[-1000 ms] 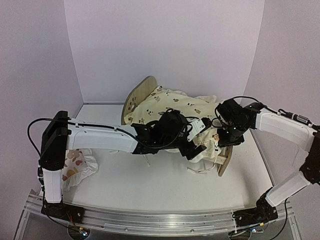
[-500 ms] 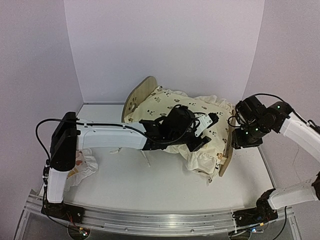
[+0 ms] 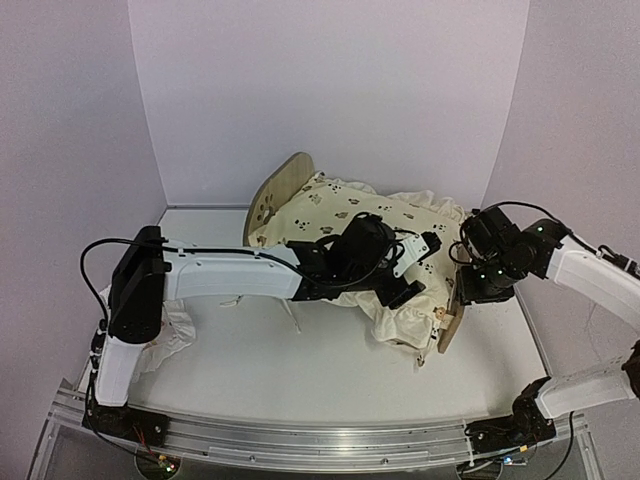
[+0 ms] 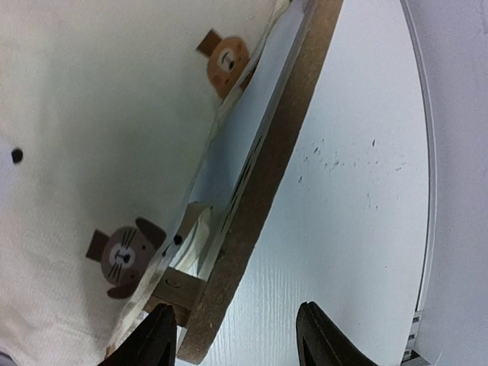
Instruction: Set up the pet bed
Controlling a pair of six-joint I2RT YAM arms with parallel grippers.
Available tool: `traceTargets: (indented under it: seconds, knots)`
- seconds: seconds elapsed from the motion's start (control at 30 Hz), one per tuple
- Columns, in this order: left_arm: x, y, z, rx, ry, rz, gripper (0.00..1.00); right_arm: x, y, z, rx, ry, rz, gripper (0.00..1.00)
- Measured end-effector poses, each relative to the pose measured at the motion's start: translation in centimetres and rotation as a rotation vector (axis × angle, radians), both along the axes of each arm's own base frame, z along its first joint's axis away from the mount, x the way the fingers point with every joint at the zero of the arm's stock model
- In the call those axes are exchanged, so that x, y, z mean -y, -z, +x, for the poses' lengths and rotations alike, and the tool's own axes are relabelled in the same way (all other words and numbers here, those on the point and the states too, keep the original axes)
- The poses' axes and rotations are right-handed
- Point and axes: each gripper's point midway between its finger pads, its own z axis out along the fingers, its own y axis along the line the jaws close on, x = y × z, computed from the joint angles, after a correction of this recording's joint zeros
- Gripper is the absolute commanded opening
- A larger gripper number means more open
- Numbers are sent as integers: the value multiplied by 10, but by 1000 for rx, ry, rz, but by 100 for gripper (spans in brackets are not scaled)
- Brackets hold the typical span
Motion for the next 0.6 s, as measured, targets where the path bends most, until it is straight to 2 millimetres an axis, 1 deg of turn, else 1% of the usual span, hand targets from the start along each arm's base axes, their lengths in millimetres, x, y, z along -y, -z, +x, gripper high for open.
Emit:
traceTargets:
  seconds: [0.07,0.17,0.23,0.3,0.37,0.4,0.43,0.47,0.53,0.6]
  knots:
    - [-12,-6,-7,0,-1,11,76,2,-5,6,43,20,0,55]
    - [-36,-24,-23,8,-5,16,76,5,-15,9,107,44,18,56]
    - [-49,-40,-39,17,5,4,75,5,-23,10,141,54,44,56]
    - [-61,-51,-60,20,28,-5,72,4,-29,7,164,62,78,56]
    - [-71,-53,-84,16,60,-12,68,4,-33,2,177,70,118,56]
    - [-74,-49,-92,8,70,-8,68,4,-34,-3,181,78,143,56]
    - [-77,-40,-102,-2,86,3,67,5,-35,-8,183,88,171,56]
    - [-79,-29,-108,-13,94,20,66,6,-34,-15,180,99,198,55]
    - [-86,-2,-113,-45,94,63,64,7,-33,-27,173,124,255,54]
    - [-91,28,-112,-82,78,115,63,7,-25,-39,151,149,303,54]
